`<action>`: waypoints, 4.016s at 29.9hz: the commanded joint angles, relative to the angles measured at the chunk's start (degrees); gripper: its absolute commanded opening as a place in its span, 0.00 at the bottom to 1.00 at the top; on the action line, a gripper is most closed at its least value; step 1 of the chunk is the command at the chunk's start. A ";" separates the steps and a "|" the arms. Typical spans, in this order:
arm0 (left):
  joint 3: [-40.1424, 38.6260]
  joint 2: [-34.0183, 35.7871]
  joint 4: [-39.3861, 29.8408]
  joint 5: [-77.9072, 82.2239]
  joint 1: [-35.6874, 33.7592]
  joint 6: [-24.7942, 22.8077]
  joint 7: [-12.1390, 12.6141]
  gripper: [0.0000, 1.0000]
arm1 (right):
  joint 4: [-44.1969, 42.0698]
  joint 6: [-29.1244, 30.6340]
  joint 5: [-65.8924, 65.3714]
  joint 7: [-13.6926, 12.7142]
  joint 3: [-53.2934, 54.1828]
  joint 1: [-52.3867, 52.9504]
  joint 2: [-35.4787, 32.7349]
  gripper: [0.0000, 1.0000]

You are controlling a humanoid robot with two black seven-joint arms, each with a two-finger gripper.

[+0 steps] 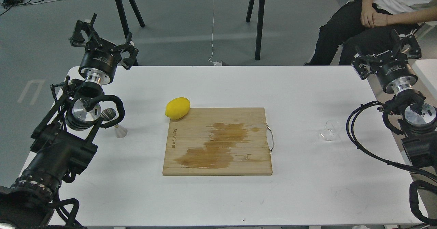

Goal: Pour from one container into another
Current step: 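Reach the left gripper toward the small metal jigger cup, then grasp the metal jigger cup with the left gripper and lift it, then carry the jigger cup onto the wooden cutting board with the left gripper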

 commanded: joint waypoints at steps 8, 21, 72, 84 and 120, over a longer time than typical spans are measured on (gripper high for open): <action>1.33 2.02 -5.38 0.36 2.09 1.41 -2.54 1.00 | -0.26 -0.01 -0.23 1.14 -3.36 0.47 -0.22 1.00; 13.82 29.87 -36.19 18.60 14.90 3.07 -3.59 0.99 | -0.96 -0.01 -0.23 1.14 -3.44 1.17 -1.01 1.00; 14.60 9.15 8.68 115.40 17.04 30.32 -3.68 0.46 | -0.87 -0.01 -0.23 1.14 -3.62 0.56 -1.01 1.00; 14.69 9.15 10.09 115.40 15.98 32.52 -3.51 0.15 | -0.87 -0.01 -0.23 1.14 -3.62 0.56 -1.01 1.00; 43.52 -2.89 -5.38 115.95 6.23 30.68 5.37 0.10 | -0.70 -0.01 0.38 1.23 -2.48 -3.66 -6.11 1.00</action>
